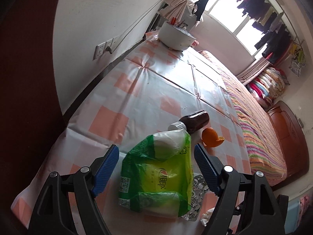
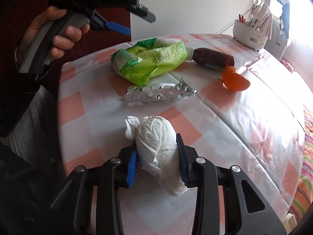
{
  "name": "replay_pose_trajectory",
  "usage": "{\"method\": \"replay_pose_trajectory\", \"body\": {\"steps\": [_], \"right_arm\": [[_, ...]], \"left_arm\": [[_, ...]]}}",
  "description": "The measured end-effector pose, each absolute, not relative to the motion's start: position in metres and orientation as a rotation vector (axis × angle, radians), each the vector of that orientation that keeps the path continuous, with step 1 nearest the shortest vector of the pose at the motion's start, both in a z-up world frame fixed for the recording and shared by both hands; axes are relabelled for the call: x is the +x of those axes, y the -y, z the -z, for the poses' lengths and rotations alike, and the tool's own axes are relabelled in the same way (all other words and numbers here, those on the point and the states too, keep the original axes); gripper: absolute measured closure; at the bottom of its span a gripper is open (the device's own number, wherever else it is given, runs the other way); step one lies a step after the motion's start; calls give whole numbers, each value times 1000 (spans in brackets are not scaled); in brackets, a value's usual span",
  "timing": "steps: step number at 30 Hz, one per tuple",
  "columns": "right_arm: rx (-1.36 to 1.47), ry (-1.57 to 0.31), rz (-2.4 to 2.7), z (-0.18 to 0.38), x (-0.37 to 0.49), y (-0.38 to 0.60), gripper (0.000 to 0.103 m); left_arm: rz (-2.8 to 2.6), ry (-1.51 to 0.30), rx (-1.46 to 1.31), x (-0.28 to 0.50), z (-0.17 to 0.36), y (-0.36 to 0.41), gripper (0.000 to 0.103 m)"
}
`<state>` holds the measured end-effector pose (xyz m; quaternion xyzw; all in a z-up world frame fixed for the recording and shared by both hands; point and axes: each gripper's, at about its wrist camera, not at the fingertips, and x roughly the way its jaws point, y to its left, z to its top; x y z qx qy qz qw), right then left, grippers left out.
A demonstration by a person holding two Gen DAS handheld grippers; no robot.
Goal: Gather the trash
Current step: 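Grasp the crumpled white tissue with the right gripper while the left gripper grasps the green tissue pack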
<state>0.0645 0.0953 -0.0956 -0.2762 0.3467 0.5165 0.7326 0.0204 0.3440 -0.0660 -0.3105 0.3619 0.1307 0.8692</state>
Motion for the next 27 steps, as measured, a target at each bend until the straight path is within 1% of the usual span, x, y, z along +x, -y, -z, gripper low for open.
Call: {"method": "replay_pose_trajectory", "body": {"steps": [6,12,17,18,19,20,21,22,27], "right_arm": [[-520,-729,-1137,78,65,-88,71],[-476,-704,-1116,71,66,-79,71],[-446,-686,-1102,65,67,-72,69],[-437,-682,-1099,63,68,-70,69],[-428,-679,-1096,62,69,-69,69],[-419,-675,-1093,60,69,-67,68],[-406,-670,-1089,58,70,-65,68],[-394,-667,-1084,56,71,-63,68],[-321,-646,-1052,46,79,-52,68]], "left_arm": [[-300,-847,-654,26,82,-350,26],[-231,-925,-747,38,107,-348,26],[-212,-886,-784,37,107,-347,27],[-214,-875,-785,37,107,-347,29],[-216,-871,-775,37,105,-345,39],[-215,-874,-759,39,105,-343,46],[-206,-879,-753,40,105,-341,63],[-187,-886,-755,42,105,-339,74],[-125,-903,-719,51,106,-323,86]]}}
